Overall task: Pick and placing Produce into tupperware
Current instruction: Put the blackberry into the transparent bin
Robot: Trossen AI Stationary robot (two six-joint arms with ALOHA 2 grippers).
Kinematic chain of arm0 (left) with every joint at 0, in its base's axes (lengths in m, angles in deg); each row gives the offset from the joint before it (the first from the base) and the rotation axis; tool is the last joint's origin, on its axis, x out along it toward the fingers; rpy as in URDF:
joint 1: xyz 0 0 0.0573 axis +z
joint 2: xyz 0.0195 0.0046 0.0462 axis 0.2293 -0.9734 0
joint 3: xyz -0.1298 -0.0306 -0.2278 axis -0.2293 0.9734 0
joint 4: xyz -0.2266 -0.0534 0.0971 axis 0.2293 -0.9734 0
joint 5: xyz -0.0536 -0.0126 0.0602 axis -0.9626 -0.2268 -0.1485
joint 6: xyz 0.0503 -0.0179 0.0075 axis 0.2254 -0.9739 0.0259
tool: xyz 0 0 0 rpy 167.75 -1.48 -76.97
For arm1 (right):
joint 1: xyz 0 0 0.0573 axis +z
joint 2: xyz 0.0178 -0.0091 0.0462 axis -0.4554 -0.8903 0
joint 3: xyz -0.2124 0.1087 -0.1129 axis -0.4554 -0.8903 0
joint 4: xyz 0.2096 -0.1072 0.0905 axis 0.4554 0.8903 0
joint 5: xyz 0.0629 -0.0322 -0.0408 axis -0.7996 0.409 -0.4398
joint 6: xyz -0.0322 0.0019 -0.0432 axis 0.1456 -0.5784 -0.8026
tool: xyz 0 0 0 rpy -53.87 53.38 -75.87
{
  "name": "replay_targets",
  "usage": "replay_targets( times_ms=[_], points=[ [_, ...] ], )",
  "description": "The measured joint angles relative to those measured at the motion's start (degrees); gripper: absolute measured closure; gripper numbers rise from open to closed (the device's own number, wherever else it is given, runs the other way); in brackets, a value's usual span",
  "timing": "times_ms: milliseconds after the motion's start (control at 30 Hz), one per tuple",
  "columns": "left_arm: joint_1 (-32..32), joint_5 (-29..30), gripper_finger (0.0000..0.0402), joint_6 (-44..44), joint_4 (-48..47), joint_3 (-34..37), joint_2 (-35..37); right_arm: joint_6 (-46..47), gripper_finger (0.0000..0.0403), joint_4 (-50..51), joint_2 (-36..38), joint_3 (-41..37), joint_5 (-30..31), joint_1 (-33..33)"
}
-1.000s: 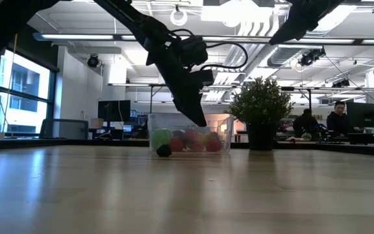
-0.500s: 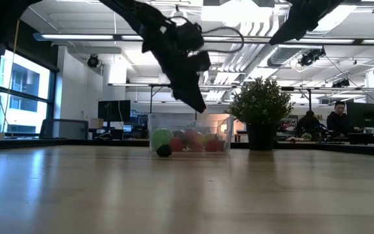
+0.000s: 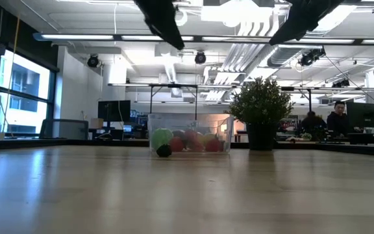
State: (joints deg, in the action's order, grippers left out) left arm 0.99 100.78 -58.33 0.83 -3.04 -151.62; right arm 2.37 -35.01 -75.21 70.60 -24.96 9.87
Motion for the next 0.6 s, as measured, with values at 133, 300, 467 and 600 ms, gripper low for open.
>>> replay_targets(
  times_ms=[133, 300, 467, 600],
  points=[
    [-5.05, 4.59, 0.0254, -5.55, -5.05, 0.01, 1.29, 0.01, 0.0402, -0.03, 0.00, 0.00, 0.02, 0.01],
    [-10.90, 6.43, 0.0254, -16.73, -9.05, 1.66, 1.26, 0.01, 0.0402, 0.00, -0.02, 0.00, 0.02, 0.00],
    [-16.11, 6.11, 0.0254, -25.96, -1.92, 9.99, 1.13, -0.01, 0.0402, -0.01, 0.00, 0.00, 0.00, -0.02],
    [-18.49, 4.37, 0.0254, -30.61, 9.20, 18.57, 1.13, 0.01, 0.0402, -0.01, 0.00, 0.00, 0.02, 0.00]
  ],
)
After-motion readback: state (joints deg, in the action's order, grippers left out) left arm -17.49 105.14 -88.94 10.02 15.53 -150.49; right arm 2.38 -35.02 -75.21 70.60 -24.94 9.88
